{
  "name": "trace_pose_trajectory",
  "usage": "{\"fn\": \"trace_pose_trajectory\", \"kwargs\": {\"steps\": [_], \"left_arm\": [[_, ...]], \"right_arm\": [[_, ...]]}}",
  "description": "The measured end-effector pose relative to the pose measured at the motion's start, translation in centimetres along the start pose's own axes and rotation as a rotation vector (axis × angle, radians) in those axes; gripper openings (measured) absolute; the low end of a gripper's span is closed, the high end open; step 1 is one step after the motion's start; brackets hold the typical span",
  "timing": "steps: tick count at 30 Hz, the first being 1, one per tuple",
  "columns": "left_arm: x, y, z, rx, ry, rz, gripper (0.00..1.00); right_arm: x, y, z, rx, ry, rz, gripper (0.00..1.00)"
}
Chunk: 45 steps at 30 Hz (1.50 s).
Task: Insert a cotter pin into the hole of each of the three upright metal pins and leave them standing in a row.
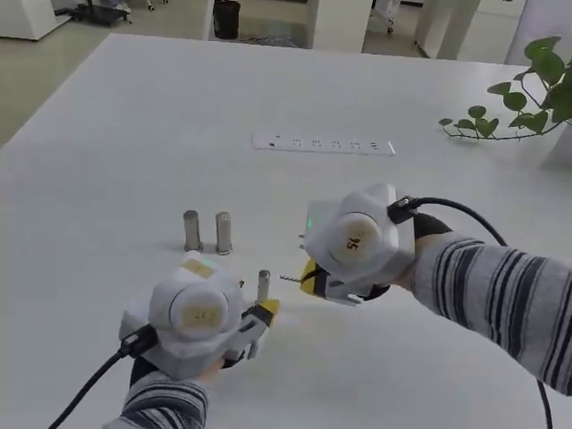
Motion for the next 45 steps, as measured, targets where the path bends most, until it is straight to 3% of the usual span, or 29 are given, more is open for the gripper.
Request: {"fn": "trace_pose_trajectory", "kwargs": {"steps": [8, 22, 32, 35, 45], "left_arm": [[0.1, -0.9, -0.1, -0.005, 0.019, 0.002, 0.17], [0.0, -1.8, 0.6, -0.033, -0.017, 0.002, 0.05], [0.1, -1.9, 0.7, -0.027, -0.06, -0.005, 0.05], [0.0, -1.8, 0.7, -0.021, -0.018, -0.007, 0.05], [0.1, -1.9, 0.8, -0.021, -0.049, -0.026, 0.05]], "right_arm": [[0.0, -0.4, -0.3, 0.013, 0.0, -0.012, 0.0], [0.1, -0.9, -0.7, 0.02, -0.002, -0.027, 0.0], [0.1, -0.8, -1.0, 0.015, 0.002, -0.023, 0.0], [0.2, -0.6, -1.2, 0.02, 0.003, -0.022, 0.0], [0.4, -0.7, -1.3, 0.027, 0.011, -0.013, 0.0]]}}
Point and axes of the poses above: the centre of the closed fingertips' face, and the gripper's own axes: y roughly backward along the fingers, x roughly to its right, z roughly out of its underside, the point moved 5 cm from there along y, roughly backward along the fingers, and after that the axes turned 6 degrees about y, right-handed, at the moved point
